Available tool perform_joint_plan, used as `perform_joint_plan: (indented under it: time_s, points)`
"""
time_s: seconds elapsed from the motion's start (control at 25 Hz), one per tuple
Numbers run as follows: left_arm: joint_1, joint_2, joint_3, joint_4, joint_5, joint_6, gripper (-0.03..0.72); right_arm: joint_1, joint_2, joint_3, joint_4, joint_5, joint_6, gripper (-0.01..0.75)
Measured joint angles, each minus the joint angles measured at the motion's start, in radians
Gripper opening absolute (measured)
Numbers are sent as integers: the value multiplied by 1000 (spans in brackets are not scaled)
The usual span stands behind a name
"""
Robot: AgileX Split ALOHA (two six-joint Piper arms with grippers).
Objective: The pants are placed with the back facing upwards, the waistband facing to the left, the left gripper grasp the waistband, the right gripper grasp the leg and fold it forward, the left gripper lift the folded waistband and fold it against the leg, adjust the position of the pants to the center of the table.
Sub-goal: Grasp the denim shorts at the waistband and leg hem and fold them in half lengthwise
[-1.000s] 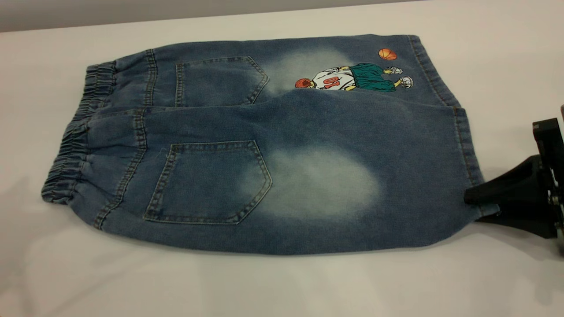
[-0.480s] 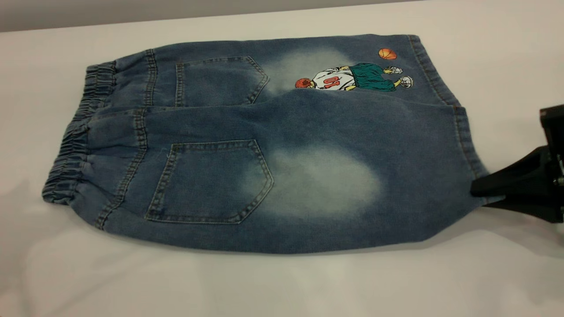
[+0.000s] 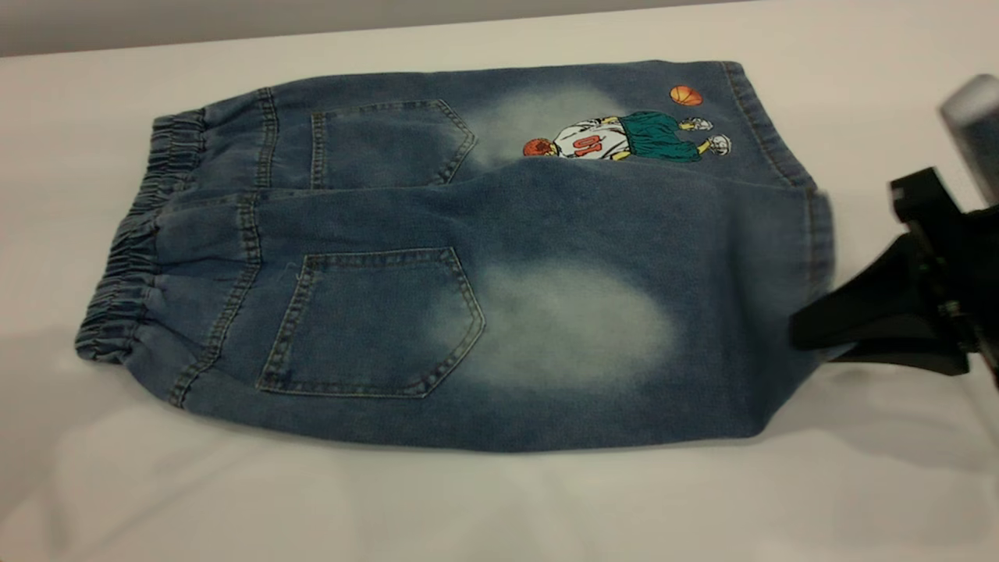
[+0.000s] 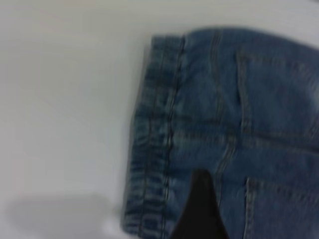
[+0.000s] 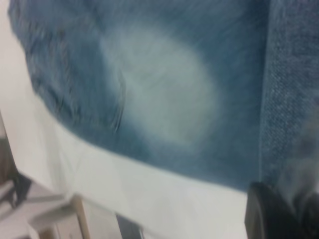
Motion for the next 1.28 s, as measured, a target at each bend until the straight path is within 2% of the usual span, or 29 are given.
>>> perform_joint_plan:
  time_s: [0.12,0.84,1.28]
  points:
    - [0,58,0,0,13,1,517,34,-16,0,-1,-5,0,17]
    - [0,550,0,2,-105,30,517,33,-54,-1,1,-25,0,17]
    - [0,611,-1,2,-190,88,517,33,-53,-1,3,-25,0,17]
